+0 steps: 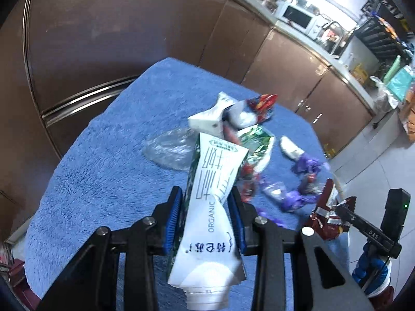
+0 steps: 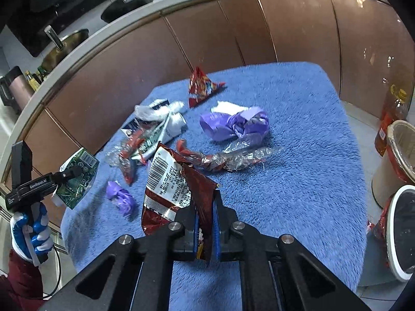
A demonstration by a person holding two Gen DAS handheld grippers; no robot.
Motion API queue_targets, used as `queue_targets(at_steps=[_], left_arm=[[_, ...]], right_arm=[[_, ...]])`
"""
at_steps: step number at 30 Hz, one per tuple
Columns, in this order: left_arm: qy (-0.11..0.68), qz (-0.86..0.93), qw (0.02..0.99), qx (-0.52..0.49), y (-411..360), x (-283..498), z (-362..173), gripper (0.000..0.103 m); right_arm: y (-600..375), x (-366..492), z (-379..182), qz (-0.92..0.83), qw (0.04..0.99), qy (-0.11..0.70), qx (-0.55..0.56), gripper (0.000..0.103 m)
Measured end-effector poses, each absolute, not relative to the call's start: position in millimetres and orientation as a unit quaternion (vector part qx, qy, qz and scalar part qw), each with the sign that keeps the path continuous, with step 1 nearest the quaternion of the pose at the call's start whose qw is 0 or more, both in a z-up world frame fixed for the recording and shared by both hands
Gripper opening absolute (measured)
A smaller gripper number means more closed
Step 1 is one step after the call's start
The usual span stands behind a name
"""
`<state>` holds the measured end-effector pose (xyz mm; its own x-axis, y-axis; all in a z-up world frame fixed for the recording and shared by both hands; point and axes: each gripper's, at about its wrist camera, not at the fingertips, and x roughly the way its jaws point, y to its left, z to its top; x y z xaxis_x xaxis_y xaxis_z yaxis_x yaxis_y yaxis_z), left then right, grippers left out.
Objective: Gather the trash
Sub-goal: 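Carry both items to the white-rimmed bin and open both tools over it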
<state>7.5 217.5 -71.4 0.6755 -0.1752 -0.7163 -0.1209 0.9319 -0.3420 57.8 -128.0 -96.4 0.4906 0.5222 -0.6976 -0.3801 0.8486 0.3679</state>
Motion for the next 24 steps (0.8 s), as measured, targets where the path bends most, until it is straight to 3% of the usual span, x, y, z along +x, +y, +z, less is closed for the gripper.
queue_targets(at_steps=[10, 18, 24], left_arm=[[0.39, -0.136, 0.903, -0.118, 110, 30, -26, 0.034], [0.401, -0.307, 0.861, -0.055, -94, 105, -15, 0.034], [0.42, -0.386, 0.821, -0.003, -253, 150, -39, 0.034]], right_arm=[[-205, 26, -64, 0.189, 0.9, 0.369, 0.132, 0.008], [-349, 10, -70, -0.058, 0.928, 0.347, 0.125, 0.008], [-415, 22, -106, -0.195, 0.902, 0.374, 0.095, 0.008]])
